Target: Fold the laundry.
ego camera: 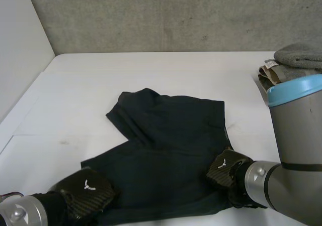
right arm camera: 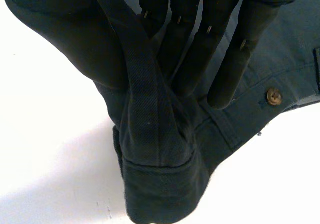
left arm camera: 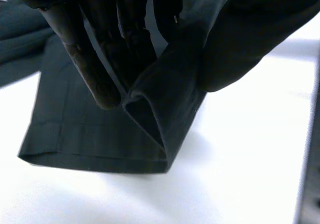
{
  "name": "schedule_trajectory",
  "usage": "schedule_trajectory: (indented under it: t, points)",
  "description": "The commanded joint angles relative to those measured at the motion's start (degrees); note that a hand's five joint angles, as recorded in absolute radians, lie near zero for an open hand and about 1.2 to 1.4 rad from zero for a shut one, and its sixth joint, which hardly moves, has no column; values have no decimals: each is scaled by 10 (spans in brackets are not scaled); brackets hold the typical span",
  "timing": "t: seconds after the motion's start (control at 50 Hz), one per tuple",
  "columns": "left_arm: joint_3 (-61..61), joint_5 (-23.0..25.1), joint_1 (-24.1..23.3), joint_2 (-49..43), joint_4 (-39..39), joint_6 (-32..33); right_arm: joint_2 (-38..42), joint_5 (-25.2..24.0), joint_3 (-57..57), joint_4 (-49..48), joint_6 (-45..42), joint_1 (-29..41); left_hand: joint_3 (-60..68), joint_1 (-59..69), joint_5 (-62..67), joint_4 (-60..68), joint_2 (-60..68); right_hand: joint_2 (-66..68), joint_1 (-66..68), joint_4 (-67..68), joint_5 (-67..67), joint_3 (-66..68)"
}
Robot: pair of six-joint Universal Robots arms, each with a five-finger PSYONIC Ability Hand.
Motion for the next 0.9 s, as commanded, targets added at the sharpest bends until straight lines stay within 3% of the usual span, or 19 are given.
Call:
schedule_trajectory:
  t: [0.02,0.16,0.26,0.36,0.46,0.48,0.56,0.68,0.8,0.9]
  points:
    - [66,-40,2,-84,31,-6,17,5,-6,-63,13,9,118,134,133,113,113,125,163,112,125,118]
    - [190,-113,-6,-198,115,-18,62,57,-60,-132,34,10,118,134,133,113,113,125,163,112,125,118]
    - [268,-128,-5,-235,196,-35,108,113,-119,-188,26,6,118,134,133,113,113,107,144,93,106,100]
    - [375,-136,-13,-259,285,-65,133,125,-252,-237,36,9,118,134,133,113,113,125,163,112,125,118]
    - [485,-175,-12,-260,451,-139,109,125,-355,-470,168,6,118,134,133,113,113,125,163,112,125,118]
    - [503,-200,-6,-257,512,-162,98,125,-357,-560,194,2,118,134,133,113,113,125,163,112,125,118]
    - [539,-244,5,-254,640,-210,87,127,-349,-760,191,-5,118,134,133,113,113,125,163,112,125,118]
    - [553,-212,14,-257,618,-253,101,115,-364,-797,161,1,118,134,133,113,113,125,163,112,125,118]
    - [488,-189,23,-242,554,-270,130,76,-363,-729,162,3,118,134,133,113,113,125,163,112,125,118]
    - [400,-163,22,-234,554,-267,159,58,-333,-671,161,4,118,134,133,113,113,125,163,112,125,118]
